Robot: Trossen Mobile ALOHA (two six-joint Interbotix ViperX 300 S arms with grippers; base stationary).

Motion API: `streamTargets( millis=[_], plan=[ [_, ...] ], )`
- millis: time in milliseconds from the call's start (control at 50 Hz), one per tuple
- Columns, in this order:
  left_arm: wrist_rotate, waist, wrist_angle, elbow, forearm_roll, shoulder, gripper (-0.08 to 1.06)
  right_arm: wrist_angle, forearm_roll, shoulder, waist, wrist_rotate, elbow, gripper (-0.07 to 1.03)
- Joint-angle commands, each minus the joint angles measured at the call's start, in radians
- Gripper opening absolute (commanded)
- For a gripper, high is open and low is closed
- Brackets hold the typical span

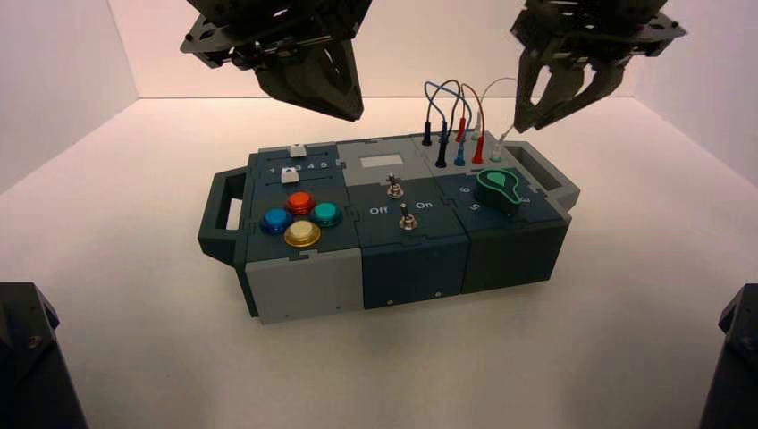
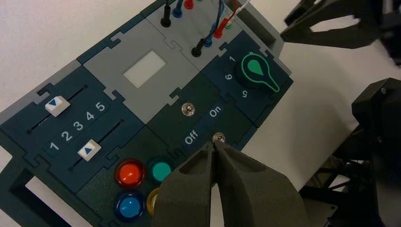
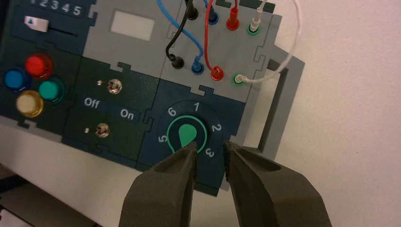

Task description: Pull the red wire.

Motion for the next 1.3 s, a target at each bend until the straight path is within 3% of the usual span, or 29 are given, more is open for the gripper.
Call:
streamTargets(
  millis=[20, 500, 880, 1300],
  plan=[
    [-0.006, -0.003, -0.011, -0.009, 0.0, -0.008, -0.03, -0.015, 0.0, 0.038, 0.003, -0.002, -0.055, 0.32],
    [-0.008, -0.003, -0.029, 0.011, -0.002, -0.005, -0.03, -0.034, -0.006, 0.213, 0.003, -0.005, -0.152, 0.32],
    [-0.008, -0.003, -0.04, 0.014, 0.0, 0.003, -0.03, -0.127, -0.005, 0.247, 0.009, -0.003, -0.15, 0.29],
    [-0.008, -0.002, -0.051, 0.009, 0.0, 0.025, -0.03, -0.158, -0.003, 0.285, 0.009, 0.0, -0.143, 0.28]
  ],
)
